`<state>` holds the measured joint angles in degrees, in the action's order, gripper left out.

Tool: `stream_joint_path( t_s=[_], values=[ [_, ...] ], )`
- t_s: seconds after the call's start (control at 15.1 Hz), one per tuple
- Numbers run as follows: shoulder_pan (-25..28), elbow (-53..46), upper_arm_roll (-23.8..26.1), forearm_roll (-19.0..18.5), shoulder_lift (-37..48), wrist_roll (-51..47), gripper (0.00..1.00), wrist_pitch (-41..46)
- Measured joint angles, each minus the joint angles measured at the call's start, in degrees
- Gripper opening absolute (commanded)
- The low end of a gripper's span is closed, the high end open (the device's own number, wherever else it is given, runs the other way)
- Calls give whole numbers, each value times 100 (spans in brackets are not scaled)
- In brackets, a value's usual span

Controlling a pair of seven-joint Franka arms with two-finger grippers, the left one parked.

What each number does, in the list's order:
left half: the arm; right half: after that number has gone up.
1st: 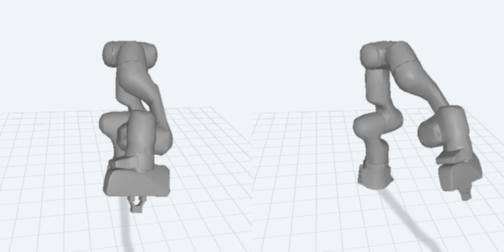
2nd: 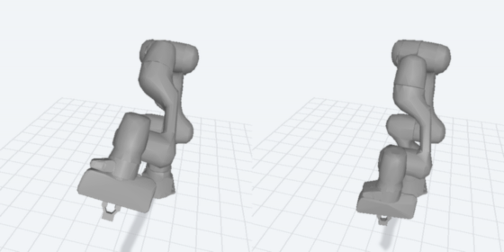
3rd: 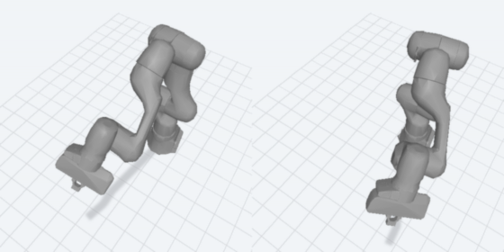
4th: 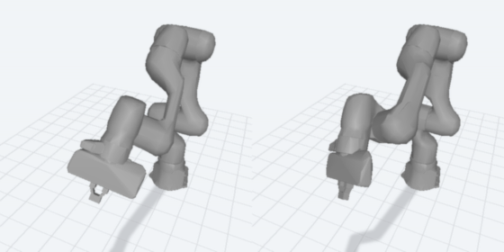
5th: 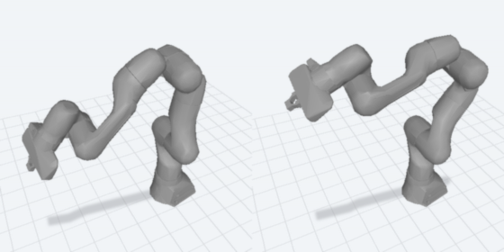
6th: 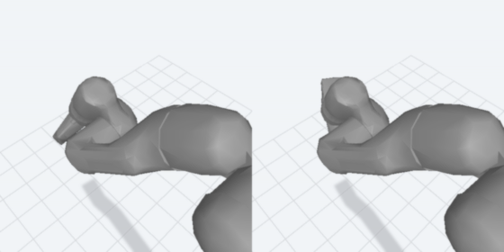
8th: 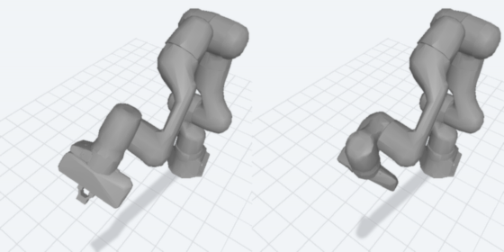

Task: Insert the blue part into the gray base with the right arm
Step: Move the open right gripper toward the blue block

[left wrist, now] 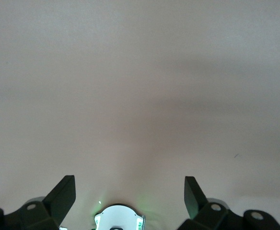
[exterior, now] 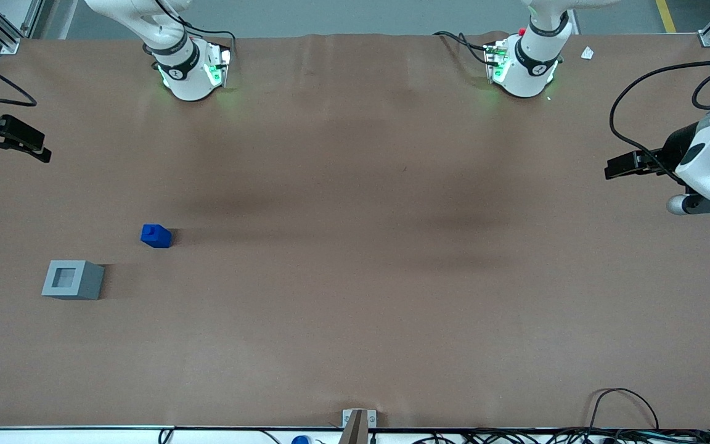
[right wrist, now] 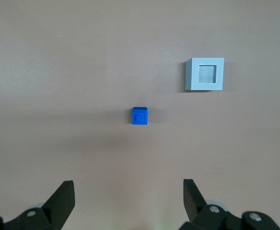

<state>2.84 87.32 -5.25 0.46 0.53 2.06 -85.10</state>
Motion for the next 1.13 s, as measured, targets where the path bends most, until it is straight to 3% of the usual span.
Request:
stream_joint_path(
  t_s=[0.73, 1.13],
  values=[
    [1, 74, 2, 10, -279, -7, 100, -315],
    [1, 1072, 2, 12, -604, -11, 100, -1588]
  ],
)
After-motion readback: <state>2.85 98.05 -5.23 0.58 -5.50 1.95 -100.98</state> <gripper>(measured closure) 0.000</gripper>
